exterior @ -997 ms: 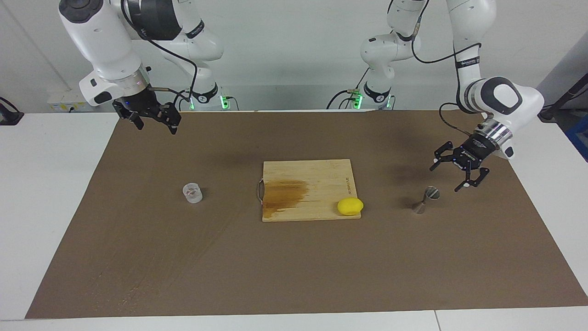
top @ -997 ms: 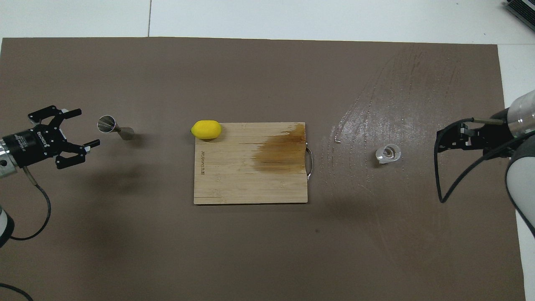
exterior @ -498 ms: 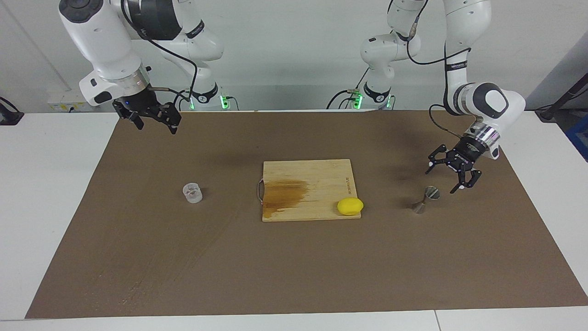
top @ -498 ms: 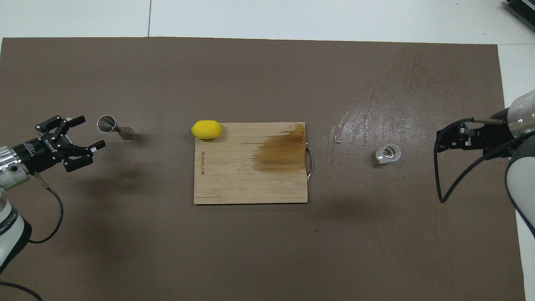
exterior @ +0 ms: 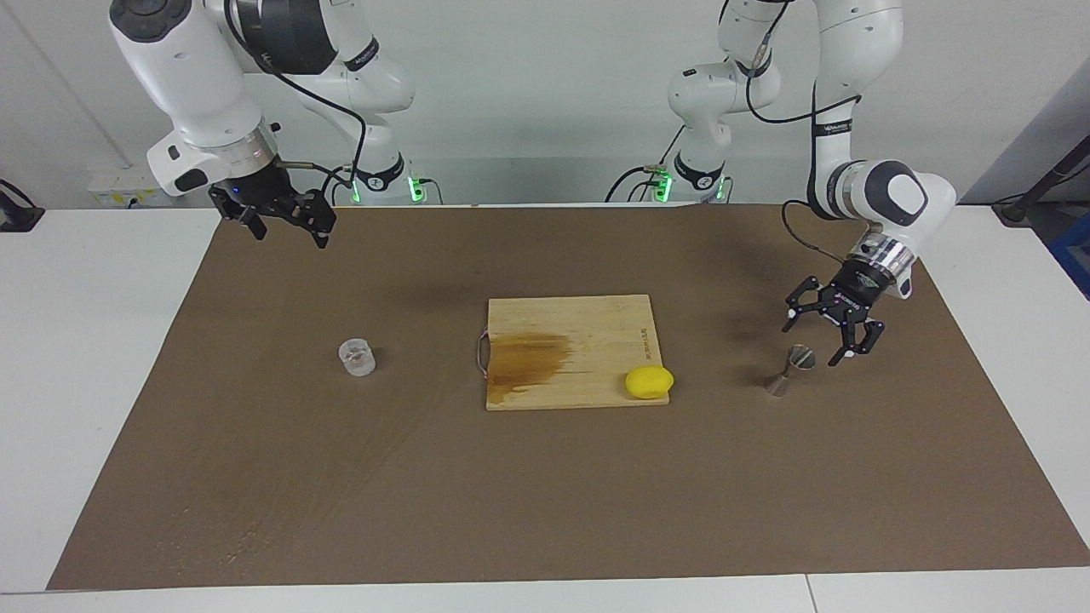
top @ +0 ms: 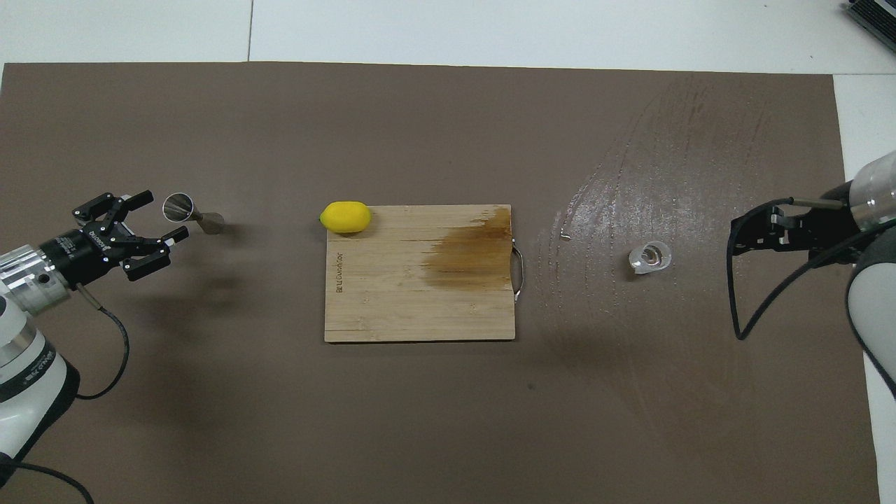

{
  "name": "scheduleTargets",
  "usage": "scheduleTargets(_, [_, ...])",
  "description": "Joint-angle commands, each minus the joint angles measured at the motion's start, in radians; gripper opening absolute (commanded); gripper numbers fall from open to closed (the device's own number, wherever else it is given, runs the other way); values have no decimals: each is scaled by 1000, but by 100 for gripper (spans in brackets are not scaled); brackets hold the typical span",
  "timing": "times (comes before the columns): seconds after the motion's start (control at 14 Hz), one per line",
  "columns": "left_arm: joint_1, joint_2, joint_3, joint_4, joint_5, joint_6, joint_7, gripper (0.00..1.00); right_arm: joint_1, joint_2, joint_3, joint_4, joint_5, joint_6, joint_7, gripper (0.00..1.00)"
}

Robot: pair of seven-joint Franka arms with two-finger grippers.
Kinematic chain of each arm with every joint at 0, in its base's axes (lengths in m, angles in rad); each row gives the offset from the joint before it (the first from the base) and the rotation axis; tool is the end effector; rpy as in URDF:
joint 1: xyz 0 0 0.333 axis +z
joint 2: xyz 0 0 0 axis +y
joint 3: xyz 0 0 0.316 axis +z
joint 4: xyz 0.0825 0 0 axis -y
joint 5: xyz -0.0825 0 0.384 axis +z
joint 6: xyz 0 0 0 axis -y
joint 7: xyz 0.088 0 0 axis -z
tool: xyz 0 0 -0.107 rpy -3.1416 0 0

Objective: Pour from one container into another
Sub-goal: 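Reach the left gripper to the silver metal cup and close on it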

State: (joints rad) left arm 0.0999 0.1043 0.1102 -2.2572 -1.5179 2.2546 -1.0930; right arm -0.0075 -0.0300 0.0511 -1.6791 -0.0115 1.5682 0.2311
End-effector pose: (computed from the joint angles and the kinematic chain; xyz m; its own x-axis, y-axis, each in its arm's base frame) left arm 0.5321 0.0853 0.3262 -0.4323 0.2628 -0.8626 0.7018 0.6988 -0.1388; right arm 0.5409 0.0227 0.5898 0.9795 -0.1867 -0.0757 -0.1848 -0.9823 0.0312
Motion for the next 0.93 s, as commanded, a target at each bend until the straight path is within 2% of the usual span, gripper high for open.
scheduleTargets(0.0, [-28, 14, 5, -7, -47, 39, 19, 95, -12, -19, 4, -17, 19, 10, 0, 100])
scheduleTargets(0.21, [-29, 18, 3, -7, -62, 40, 39, 91, -12, -19, 6, -17, 19, 10, 0, 100])
scheduleTargets(0.5, [-29, 18, 2, -7, -64, 40, 41, 72, -12, -19, 4, -19, 19, 10, -1, 100])
scheduleTargets(0.57, [-29, 20, 0, -7, -64, 40, 48, 60, -12, -19, 6, -17, 19, 10, 0, 100])
scheduleTargets(0.64, [-29, 21, 0, -5, -64, 40, 56, 22, -12, -19, 6, -17, 19, 10, -1, 100])
scheduleTargets(0.71, [-29, 20, 0, -5, -64, 37, 82, 0, -12, -19, 4, -17, 19, 10, -1, 100])
scheduleTargets(0.85, [-34, 20, 0, -7, -64, 28, 119, 0, -12, -18, 6, -19, 19, 10, -1, 100])
